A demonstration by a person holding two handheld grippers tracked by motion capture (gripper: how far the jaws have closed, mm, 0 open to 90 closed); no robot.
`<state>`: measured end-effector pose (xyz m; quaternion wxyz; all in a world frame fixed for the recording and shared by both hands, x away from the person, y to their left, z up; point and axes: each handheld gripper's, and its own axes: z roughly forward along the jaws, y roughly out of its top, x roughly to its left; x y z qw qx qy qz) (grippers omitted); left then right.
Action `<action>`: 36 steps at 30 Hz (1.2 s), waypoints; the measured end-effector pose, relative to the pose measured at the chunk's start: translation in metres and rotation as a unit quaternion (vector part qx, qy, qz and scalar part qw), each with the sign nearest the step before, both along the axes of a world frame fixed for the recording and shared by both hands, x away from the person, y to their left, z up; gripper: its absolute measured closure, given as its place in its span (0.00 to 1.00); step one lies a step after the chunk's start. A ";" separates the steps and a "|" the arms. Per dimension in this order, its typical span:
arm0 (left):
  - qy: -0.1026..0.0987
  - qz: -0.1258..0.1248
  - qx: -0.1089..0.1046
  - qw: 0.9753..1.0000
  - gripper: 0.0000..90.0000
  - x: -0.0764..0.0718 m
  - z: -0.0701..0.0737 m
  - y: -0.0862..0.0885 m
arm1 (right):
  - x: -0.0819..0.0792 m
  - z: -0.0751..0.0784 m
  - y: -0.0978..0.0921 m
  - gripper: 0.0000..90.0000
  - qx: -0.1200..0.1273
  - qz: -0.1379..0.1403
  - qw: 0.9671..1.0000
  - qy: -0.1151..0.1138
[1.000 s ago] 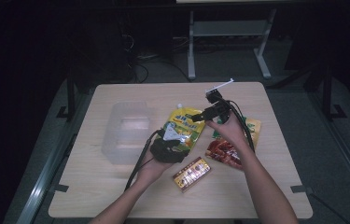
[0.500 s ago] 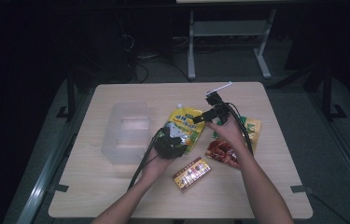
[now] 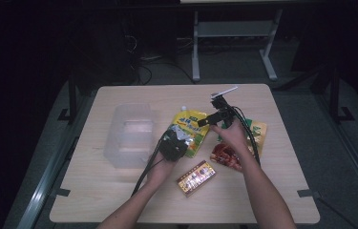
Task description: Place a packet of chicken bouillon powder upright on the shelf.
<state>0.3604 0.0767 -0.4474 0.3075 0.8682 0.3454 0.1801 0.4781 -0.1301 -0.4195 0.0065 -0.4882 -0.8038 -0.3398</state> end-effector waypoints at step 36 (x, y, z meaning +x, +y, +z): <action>0.004 0.033 0.006 0.999 0.99 0.016 0.000 0.000 | 0.021 0.004 0.008 0.35 0.014 -0.023 1.000 0.001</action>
